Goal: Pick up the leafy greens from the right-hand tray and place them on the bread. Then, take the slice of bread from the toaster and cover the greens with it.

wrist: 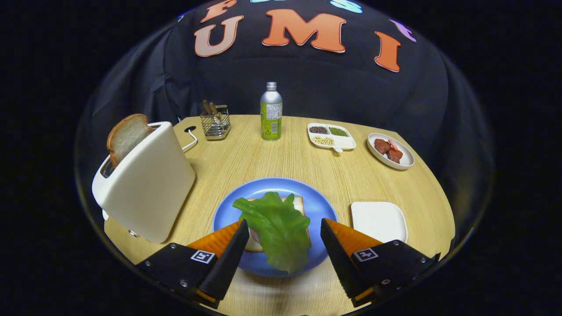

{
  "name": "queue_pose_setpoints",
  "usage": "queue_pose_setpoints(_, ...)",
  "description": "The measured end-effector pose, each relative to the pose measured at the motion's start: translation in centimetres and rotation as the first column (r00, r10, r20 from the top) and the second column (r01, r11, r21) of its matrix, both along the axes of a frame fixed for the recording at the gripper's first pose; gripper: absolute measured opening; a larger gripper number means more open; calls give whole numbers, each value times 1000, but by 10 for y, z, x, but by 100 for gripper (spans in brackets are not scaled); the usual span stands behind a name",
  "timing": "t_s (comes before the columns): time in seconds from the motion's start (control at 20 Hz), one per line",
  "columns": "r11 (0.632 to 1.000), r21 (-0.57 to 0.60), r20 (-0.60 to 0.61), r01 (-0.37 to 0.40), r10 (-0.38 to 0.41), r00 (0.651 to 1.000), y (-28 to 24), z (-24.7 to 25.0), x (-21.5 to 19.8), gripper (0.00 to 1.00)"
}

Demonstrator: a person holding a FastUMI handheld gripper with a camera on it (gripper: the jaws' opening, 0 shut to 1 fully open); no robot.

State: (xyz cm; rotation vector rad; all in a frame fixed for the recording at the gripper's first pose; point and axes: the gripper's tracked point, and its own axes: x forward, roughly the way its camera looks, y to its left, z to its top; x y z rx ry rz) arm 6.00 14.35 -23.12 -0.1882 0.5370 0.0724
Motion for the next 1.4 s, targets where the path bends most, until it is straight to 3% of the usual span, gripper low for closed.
queue_pose_setpoints(0.4, 997, -34, 112, -76, 79, 991, 65, 83, 1, 98)
queue_pose_setpoints(0.75, 984, 30, 164, -178, 171, 972, 155, 128, 0, 98)
queue_pose_setpoints(1.15, 962, 57, 151, -266, 255, 955, 228, 128, -6, 98)
queue_pose_setpoints(1.4, 960, 51, 99, -276, 270, 958, 248, 104, -4, 98)
